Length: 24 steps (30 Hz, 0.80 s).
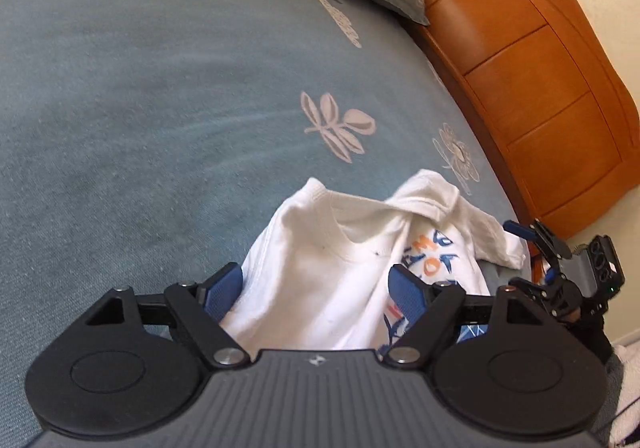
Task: Fold clothes
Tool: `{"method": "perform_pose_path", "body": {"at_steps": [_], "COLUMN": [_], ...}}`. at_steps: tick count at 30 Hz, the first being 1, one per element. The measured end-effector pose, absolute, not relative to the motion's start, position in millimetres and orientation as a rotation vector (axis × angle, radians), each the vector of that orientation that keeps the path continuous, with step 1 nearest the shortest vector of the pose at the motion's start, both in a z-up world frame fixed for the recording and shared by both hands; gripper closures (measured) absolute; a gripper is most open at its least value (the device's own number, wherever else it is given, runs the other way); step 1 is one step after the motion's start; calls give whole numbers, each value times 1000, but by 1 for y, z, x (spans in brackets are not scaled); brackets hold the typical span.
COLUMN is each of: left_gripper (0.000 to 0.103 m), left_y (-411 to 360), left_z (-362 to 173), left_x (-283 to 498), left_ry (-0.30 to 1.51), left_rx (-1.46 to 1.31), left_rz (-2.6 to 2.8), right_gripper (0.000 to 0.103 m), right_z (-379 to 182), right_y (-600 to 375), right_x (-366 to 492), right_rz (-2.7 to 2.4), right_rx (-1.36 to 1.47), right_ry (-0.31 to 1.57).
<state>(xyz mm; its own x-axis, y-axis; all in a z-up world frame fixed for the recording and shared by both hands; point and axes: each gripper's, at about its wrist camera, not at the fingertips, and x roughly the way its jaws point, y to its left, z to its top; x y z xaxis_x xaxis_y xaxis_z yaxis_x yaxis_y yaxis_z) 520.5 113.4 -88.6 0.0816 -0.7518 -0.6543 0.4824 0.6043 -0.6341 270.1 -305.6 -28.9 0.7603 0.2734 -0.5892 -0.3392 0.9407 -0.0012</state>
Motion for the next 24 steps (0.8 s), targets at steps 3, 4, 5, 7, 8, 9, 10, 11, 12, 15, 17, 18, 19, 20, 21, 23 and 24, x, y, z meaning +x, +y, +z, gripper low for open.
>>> {"method": "perform_pose_path", "body": {"at_steps": [3,4,5,7,8,9,10,11,12,15,17,18,19,20,21,23,24], "left_gripper": [23,23,23,25,28,30,32,33,34,45,52,52,52,60,68,94,95], "left_y": [112,109,106,101,102,103,104,107,110,113,105,99,95,90,87,93,94], "left_z": [-94,-96,-97,-98,-97,-95,-94,-94,-94,-98,-98,-96,-93,-90,-87,-86,-85], "left_x": [529,536,541,547,545,542,540,536,532,532,536,535,532,529,526,522,519], "left_ry": [1163,1157,1153,1166,1182,1198,1213,1223,1233,1231,1216,1207,1197,1187,1177,1166,1159], "left_rx": [-292,-308,-316,-309,-290,-271,-254,-249,-245,-244,-197,-151,-90,-29,21,33,44], "left_rz": [-944,-934,-930,-930,-931,-932,-933,-938,-943,-936,-928,-926,-914,-901,-885,-820,-793], "right_gripper": [0,0,0,0,0,0,0,0,0,0,0,0,0,0,0,0,0], "right_z": [-33,-35,-36,-38,-37,-36,-36,-35,-35,-38,-40,-42,-43,-44,-45,-45,-45], "right_y": [-308,-309,-308,-305,-304,-304,-304,-305,-307,-314,-316,-315,-315,-314,-314,-314,-314], "right_x": [270,270,271,272,271,270,268,267,266,264,262,262,262,261,261,260,260], "right_rz": [329,326,323,322,321,322,323,323,323,321,321,317,311,306,302,293,289], "right_rx": [-70,-57,-44,-36,-43,-52,-59,-58,-45,24,51,54,56,58,61,63,64], "right_ry": [626,627,630,633,629,623,616,609,608,617,617,617,617,619,620,614,614]}}
